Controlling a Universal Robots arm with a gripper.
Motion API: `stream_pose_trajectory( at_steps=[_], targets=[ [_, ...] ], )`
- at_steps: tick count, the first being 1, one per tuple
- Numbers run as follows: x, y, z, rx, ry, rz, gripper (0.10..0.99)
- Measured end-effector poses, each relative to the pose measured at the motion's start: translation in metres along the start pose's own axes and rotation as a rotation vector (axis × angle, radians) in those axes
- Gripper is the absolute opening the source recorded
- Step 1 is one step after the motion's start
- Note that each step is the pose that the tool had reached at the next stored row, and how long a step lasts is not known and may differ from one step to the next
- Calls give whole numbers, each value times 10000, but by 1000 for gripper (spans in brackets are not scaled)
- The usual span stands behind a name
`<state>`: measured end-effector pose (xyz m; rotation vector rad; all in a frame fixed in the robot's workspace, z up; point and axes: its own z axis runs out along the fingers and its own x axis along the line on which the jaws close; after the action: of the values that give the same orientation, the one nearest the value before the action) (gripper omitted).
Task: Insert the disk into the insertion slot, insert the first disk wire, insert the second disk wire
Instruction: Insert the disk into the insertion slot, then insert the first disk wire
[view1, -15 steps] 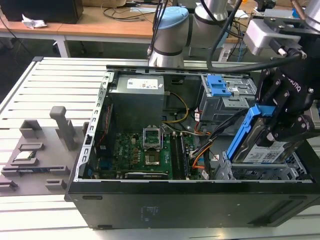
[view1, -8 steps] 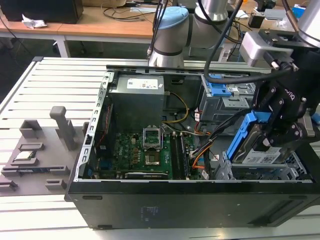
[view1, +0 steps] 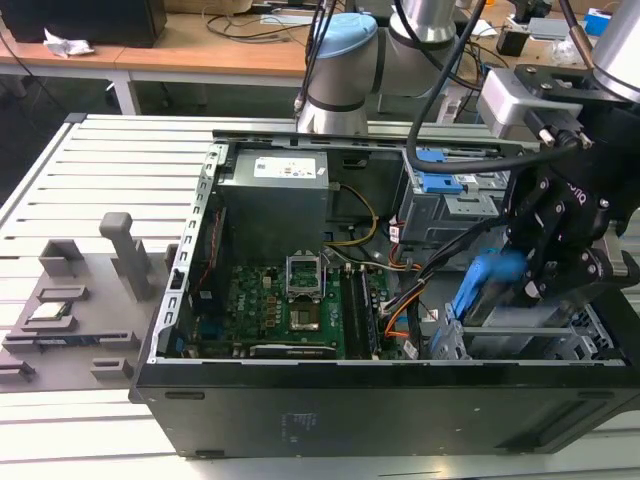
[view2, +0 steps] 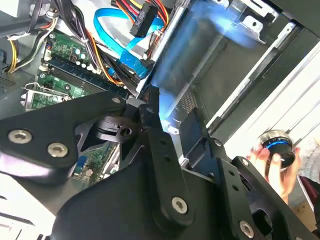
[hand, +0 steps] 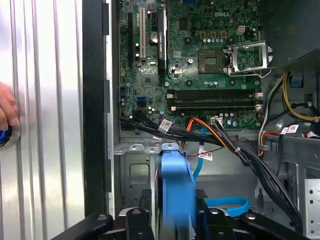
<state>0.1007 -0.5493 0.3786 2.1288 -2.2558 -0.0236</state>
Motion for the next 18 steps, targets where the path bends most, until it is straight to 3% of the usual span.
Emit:
stream_pose_trajectory(
  at_steps=[1, 4, 9, 17, 18],
  targets=[
    [0, 0, 1, -1, -2, 0, 439],
    [0, 0, 1, 0, -1, -1, 420],
    [0, 0, 3, 0, -1, -1, 114],
    [-1, -6, 6, -1, -3, -1, 106],
    [-7, -105, 1, -7, 0, -1, 106]
  ],
)
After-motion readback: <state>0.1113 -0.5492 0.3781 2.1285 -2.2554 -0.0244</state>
